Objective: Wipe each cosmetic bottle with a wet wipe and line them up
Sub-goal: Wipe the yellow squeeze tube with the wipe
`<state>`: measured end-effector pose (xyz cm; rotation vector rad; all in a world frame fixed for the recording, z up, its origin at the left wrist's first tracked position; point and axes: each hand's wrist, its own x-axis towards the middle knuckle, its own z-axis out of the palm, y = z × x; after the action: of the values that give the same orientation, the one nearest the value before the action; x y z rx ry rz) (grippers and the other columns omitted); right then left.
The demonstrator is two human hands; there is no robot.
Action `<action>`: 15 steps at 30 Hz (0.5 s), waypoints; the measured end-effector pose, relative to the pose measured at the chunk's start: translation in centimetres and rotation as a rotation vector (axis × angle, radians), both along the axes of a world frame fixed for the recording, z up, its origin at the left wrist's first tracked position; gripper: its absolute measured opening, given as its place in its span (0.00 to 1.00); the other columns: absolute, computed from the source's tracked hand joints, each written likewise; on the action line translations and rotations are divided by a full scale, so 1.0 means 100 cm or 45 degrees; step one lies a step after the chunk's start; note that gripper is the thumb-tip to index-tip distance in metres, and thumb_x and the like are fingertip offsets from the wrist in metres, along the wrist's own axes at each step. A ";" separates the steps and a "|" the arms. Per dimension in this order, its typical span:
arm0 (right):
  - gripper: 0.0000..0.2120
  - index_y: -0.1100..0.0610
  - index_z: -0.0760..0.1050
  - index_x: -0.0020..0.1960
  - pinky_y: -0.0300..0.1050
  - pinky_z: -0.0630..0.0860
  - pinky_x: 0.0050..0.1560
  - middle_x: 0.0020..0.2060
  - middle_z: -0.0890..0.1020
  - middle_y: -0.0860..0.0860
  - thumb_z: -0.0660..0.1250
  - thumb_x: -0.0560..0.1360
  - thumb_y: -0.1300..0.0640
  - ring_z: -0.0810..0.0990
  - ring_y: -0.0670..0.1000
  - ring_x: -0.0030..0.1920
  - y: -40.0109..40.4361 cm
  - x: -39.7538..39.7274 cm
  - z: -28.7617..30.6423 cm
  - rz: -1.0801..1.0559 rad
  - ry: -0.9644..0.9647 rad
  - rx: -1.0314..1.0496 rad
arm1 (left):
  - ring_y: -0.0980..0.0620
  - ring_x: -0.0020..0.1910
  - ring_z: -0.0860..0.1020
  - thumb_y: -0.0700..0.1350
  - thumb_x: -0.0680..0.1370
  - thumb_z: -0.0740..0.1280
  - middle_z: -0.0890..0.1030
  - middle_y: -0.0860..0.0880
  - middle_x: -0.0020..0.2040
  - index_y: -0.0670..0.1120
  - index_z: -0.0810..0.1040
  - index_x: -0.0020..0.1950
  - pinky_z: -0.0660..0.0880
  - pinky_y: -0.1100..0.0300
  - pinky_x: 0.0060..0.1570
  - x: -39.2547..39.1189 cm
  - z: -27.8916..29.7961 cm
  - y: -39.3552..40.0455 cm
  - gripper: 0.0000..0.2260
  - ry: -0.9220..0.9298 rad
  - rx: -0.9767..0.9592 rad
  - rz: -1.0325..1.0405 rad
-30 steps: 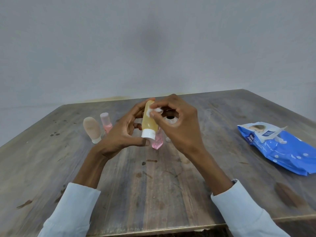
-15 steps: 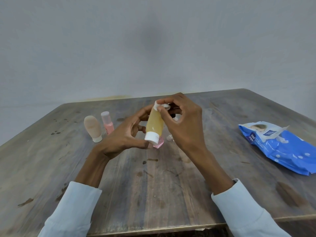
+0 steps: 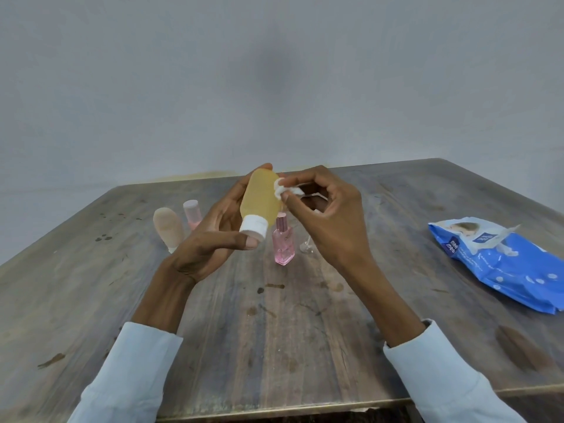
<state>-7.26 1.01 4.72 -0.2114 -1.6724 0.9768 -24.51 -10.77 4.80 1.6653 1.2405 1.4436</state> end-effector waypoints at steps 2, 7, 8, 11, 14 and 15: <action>0.05 0.58 0.85 0.55 0.51 0.86 0.56 0.52 0.89 0.48 0.75 0.79 0.64 0.88 0.48 0.54 0.004 0.000 -0.001 -0.061 0.030 -0.081 | 0.53 0.77 0.73 0.38 0.67 0.73 0.73 0.54 0.80 0.46 0.60 0.84 0.73 0.63 0.68 0.002 -0.001 -0.001 0.46 0.011 -0.035 -0.066; 0.05 0.56 0.85 0.54 0.50 0.86 0.54 0.49 0.88 0.46 0.74 0.80 0.64 0.88 0.48 0.52 0.006 0.001 0.000 -0.122 0.059 -0.128 | 0.54 0.77 0.73 0.38 0.68 0.74 0.74 0.57 0.79 0.48 0.61 0.83 0.73 0.61 0.69 0.006 -0.001 0.002 0.44 0.040 -0.047 -0.086; 0.05 0.57 0.85 0.54 0.48 0.86 0.54 0.50 0.88 0.46 0.75 0.80 0.64 0.88 0.48 0.52 0.004 0.001 0.001 -0.119 0.058 -0.117 | 0.52 0.79 0.70 0.39 0.68 0.74 0.71 0.56 0.81 0.48 0.59 0.84 0.73 0.60 0.70 0.007 0.000 0.003 0.46 0.037 -0.028 -0.061; 0.05 0.58 0.86 0.53 0.46 0.86 0.54 0.50 0.88 0.47 0.76 0.78 0.65 0.88 0.48 0.53 0.000 -0.001 -0.001 -0.068 0.015 -0.049 | 0.48 0.83 0.65 0.40 0.69 0.76 0.65 0.53 0.84 0.50 0.56 0.86 0.72 0.55 0.73 0.006 0.002 0.007 0.49 0.031 0.037 0.033; 0.07 0.58 0.86 0.51 0.46 0.86 0.54 0.49 0.87 0.47 0.76 0.76 0.67 0.87 0.49 0.51 -0.003 -0.001 0.000 0.043 -0.037 -0.022 | 0.47 0.82 0.67 0.42 0.69 0.77 0.67 0.55 0.83 0.51 0.58 0.86 0.75 0.51 0.72 0.002 0.001 0.008 0.48 0.033 0.104 0.155; 0.07 0.59 0.86 0.51 0.45 0.86 0.53 0.49 0.87 0.47 0.76 0.76 0.68 0.87 0.49 0.51 -0.003 0.000 0.000 0.069 -0.054 -0.022 | 0.47 0.81 0.68 0.43 0.69 0.77 0.67 0.55 0.83 0.51 0.58 0.86 0.75 0.49 0.72 0.000 0.001 0.009 0.48 0.040 0.121 0.194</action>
<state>-7.26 0.67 4.75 -0.2002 -1.7165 1.0338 -24.48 -9.89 4.91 1.6927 1.3607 1.5952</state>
